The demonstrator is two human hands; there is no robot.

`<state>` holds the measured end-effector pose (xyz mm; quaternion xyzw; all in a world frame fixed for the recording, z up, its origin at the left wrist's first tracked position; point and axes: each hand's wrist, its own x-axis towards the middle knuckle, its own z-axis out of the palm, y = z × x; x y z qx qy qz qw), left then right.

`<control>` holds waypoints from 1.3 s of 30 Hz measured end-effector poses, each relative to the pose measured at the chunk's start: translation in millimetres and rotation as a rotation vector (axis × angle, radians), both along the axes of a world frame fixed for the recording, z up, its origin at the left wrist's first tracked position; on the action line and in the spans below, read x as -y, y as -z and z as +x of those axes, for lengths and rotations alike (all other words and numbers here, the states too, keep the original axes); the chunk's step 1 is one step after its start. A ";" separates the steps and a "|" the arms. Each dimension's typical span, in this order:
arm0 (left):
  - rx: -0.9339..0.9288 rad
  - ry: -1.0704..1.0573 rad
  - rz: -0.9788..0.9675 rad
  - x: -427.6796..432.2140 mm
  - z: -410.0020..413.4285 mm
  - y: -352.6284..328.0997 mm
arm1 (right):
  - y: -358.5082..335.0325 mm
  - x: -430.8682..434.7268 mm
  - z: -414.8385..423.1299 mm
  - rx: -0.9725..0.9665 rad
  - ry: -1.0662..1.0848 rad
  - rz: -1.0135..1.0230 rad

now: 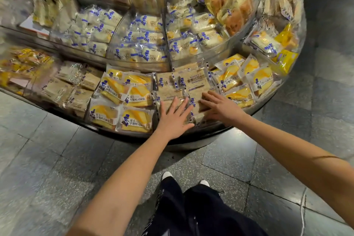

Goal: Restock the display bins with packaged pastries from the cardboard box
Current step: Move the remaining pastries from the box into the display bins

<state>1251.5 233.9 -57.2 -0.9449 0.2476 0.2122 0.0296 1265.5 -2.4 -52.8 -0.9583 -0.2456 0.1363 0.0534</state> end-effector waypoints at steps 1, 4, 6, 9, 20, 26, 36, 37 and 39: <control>-0.011 -0.009 0.004 1.4 1.2 -0.6 | -1.7 4.8 0.9 -0.017 0.006 -0.011; -0.052 -0.040 0.018 3.7 3.7 -2.3 | -1.6 13.3 6.9 -0.071 -0.023 -0.040; -0.062 -0.083 -0.041 4.3 6.3 -7.0 | -5.4 12.7 11.2 -0.120 -0.028 -0.009; 0.079 -0.195 -0.250 2.5 12.9 -19.8 | -18.5 12.6 20.8 -0.120 0.039 0.121; -0.167 -0.472 -0.330 21.7 74.9 -39.3 | -21.9 -15.7 103.9 -0.031 0.138 0.103; -0.114 -0.250 -0.261 31.9 83.5 -27.7 | -7.8 -0.8 95.3 -0.034 0.134 0.045; 0.250 -0.448 -0.344 -99.8 74.2 -34.1 | -28.7 -102.2 80.7 0.122 0.018 0.272; 0.230 -0.448 -0.325 -121.1 78.4 -32.4 | -27.9 -117.9 81.1 0.103 -0.001 0.286; 0.183 -0.418 -0.286 -157.9 90.1 -30.1 | -24.5 -146.3 83.1 0.075 -0.037 0.294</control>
